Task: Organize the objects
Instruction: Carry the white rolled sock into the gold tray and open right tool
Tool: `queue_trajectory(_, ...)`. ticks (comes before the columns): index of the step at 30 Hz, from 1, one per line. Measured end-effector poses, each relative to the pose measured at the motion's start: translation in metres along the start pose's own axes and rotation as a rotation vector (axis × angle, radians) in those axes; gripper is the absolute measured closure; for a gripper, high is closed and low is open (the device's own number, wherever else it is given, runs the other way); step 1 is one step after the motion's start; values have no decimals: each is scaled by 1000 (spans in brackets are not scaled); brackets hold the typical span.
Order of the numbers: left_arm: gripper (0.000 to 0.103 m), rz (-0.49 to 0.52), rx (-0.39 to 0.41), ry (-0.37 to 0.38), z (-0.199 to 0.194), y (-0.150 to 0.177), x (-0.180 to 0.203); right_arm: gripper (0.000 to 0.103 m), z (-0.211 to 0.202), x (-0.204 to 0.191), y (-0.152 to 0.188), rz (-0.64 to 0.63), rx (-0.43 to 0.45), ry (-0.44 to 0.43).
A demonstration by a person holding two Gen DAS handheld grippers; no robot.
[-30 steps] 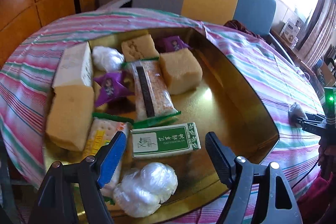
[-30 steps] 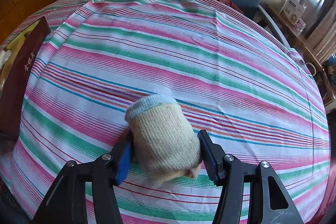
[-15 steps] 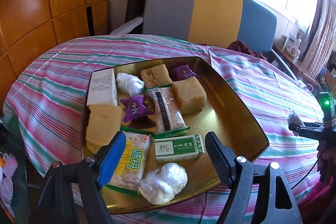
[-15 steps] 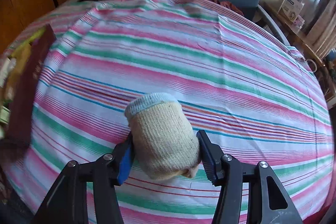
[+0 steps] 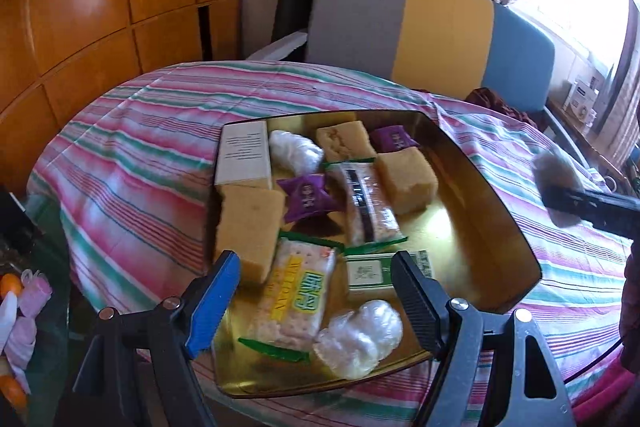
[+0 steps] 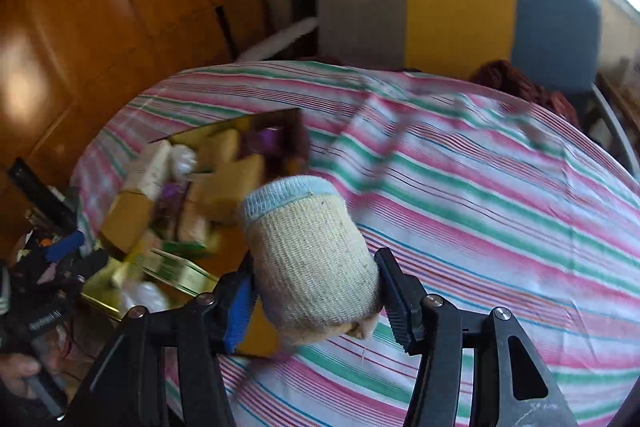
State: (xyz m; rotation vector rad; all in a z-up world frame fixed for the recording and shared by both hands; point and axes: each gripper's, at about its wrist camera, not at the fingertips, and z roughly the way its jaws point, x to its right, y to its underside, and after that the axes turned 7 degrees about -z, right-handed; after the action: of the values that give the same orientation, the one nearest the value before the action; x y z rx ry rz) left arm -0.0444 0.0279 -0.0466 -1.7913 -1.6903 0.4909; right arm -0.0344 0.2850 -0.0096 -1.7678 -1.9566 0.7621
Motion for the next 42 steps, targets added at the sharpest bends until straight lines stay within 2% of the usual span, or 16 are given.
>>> queue_trajectory(2, 24, -12, 5, -11, -1, 0, -5, 46, 12, -22, -12, -41, -3, -27)
queue_trajectory(7, 24, -43, 15, -53, -3, -2, -15, 46, 54, -67, -29, -155, -59, -20)
queue_trajectory(11, 24, -63, 16, -75, -3, -4, -23, 46, 90, -83, -29, -231, -127, 27)
queue_trajectory(14, 24, -66, 27, -80, -4, -5, -25, 45, 106, -85, -25, -240, -161, 43)
queue_trajectory(18, 24, -31, 48, -144, -5, -7, -17, 38, 115, -86, -18, -234, -180, 34)
queue_trajectory(21, 24, -16, 66, -153, -9, -6, -12, 29, 108, -85, -15, -214, -161, 26)
queue_trajectory(24, 24, -30, 75, -123, -14, -6, -11, 24, 94, -81, -17, -184, -107, 21)
queue_trajectory(29, 24, -27, 110, -121, -26, -4, -4, 17, 58, -76, -17, -121, -5, 40)
queue_trajectory(34, 26, -76, 79, -77, -26, 3, -5, 12, 24, -75, -5, -79, 67, 132)
queue_trajectory(36, 31, -96, 64, -58, -25, 9, -5, 9, 10, -73, 5, -45, 93, 172)
queue_trajectory(42, 31, -76, 56, -57, -26, 16, 4, 9, -12, -70, 30, -25, 121, 248)
